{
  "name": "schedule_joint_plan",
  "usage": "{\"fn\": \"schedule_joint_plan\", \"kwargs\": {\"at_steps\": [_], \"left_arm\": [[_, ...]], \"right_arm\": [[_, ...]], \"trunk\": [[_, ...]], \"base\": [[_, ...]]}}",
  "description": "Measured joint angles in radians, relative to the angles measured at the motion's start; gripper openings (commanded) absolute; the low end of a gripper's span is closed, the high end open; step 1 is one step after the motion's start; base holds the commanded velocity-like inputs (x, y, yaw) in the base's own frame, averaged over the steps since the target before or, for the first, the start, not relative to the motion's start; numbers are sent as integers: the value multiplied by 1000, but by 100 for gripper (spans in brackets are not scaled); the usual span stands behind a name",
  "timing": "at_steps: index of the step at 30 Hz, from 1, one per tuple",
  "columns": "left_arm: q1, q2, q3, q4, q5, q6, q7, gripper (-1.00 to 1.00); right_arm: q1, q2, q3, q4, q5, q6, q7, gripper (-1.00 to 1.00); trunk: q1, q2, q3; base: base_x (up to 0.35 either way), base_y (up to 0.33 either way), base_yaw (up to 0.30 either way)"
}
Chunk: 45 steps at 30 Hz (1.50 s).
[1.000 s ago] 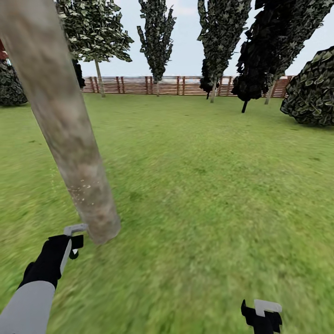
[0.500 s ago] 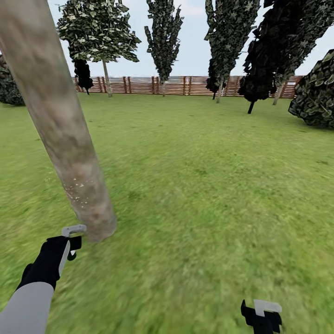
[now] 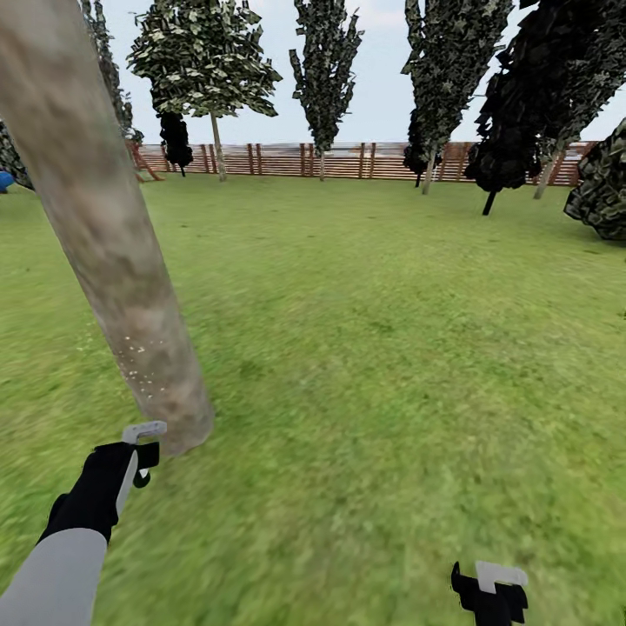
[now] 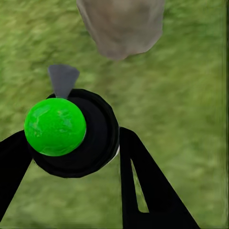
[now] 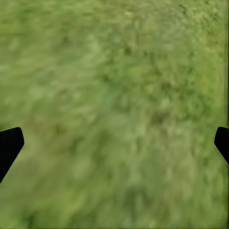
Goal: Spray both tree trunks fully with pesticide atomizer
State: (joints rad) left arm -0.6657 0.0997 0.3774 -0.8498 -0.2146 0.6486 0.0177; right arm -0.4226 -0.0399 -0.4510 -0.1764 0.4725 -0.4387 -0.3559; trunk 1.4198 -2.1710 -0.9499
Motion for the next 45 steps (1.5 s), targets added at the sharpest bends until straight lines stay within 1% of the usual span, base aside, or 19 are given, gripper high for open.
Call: {"fn": "schedule_joint_plan", "kwargs": {"at_steps": [6, 18, 33, 43, 45], "left_arm": [[0, -1, 0, 0, 1, 0, 1, -100], [0, -2, 0, 0, 2, 0, -7, -100], [0, -9, 0, 0, 2, -1, -7, -100], [0, -6, 3, -1, 0, -1, 3, -100], [0, -1, 7, -2, -5, -1, 4, -100]], "right_arm": [[0, 0, 0, 0, 0, 0, 0, 100], [0, 2, 0, 0, 0, 0, 0, 100], [0, 2, 0, 0, 0, 0, 0, 100], [0, 2, 0, 0, 0, 0, 0, 100], [0, 2, 0, 0, 0, 0, 0, 100]], "trunk": [[0, 0, 0], [0, 0, 0], [0, 0, 0], [0, 0, 0], [0, 0, 0]], "base": [[116, -276, 65], [118, -275, 258], [164, -255, 21], [141, -254, 250], [167, -253, 275]]}}
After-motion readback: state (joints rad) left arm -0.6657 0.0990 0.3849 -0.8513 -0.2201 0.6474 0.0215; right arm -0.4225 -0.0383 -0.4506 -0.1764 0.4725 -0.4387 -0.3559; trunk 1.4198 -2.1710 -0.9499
